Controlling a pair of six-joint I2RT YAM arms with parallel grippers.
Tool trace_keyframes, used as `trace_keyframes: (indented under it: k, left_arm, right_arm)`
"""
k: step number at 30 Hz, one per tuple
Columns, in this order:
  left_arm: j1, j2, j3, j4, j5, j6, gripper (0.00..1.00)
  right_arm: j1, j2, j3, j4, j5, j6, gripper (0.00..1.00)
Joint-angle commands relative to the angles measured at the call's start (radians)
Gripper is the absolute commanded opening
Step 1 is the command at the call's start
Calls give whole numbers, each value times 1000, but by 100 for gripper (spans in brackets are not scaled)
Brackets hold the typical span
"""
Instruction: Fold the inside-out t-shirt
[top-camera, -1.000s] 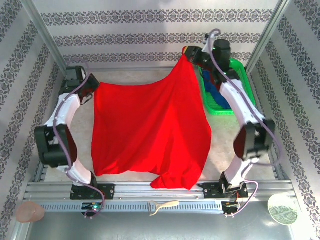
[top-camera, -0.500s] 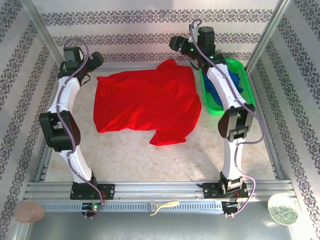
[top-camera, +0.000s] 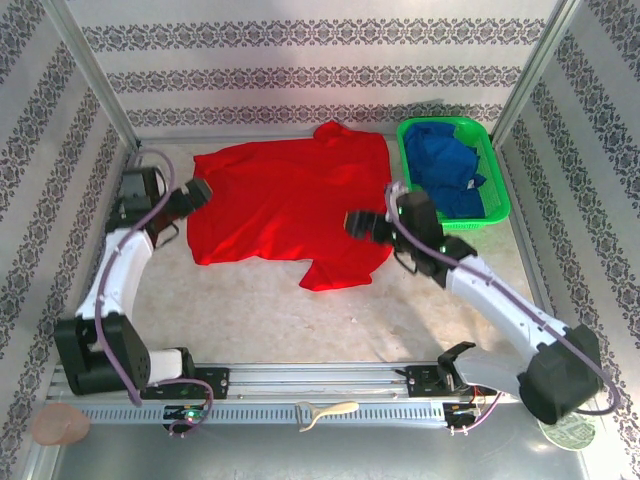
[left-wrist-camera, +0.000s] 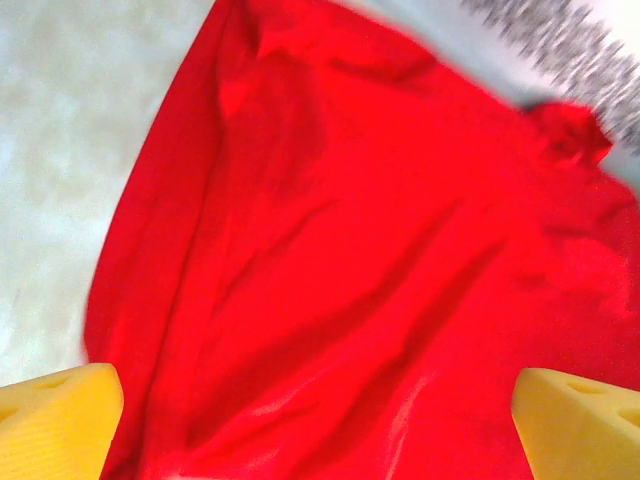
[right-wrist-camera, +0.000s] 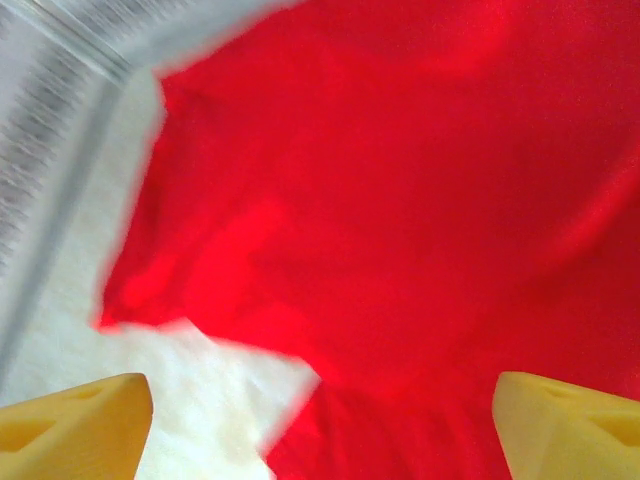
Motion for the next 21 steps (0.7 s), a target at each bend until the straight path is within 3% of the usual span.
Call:
trace_keyframes:
  k: [1,4,8,9,13,19,21]
  left_arm:
    - [-22,-85,-124,-77,-56,32,100]
    - [-36,-99,-193,-86,-87,30,98]
    - [-108,-33,-199,-96,-191,38,79]
    - [-135,-11,-199,-102,-243,40,78]
    - [-197,46,-225,-67,-374,31,82]
    - [-199,120,-235,-13,-440,25,85]
    - [-199,151,-223,12,-450,29,84]
  right_arm:
    - [35,-98,-156,48,116,144,93]
    - [47,-125,-267,76,123,205,92]
    - [49,-99,-328,149,78,245,86]
    - [49,-83,-332,166,71,251,85]
    - [62,-9,-346,239,58,287,82]
    - [84,124,-341,319,74,311,79]
    - [83,164,-330,343,77,306,70]
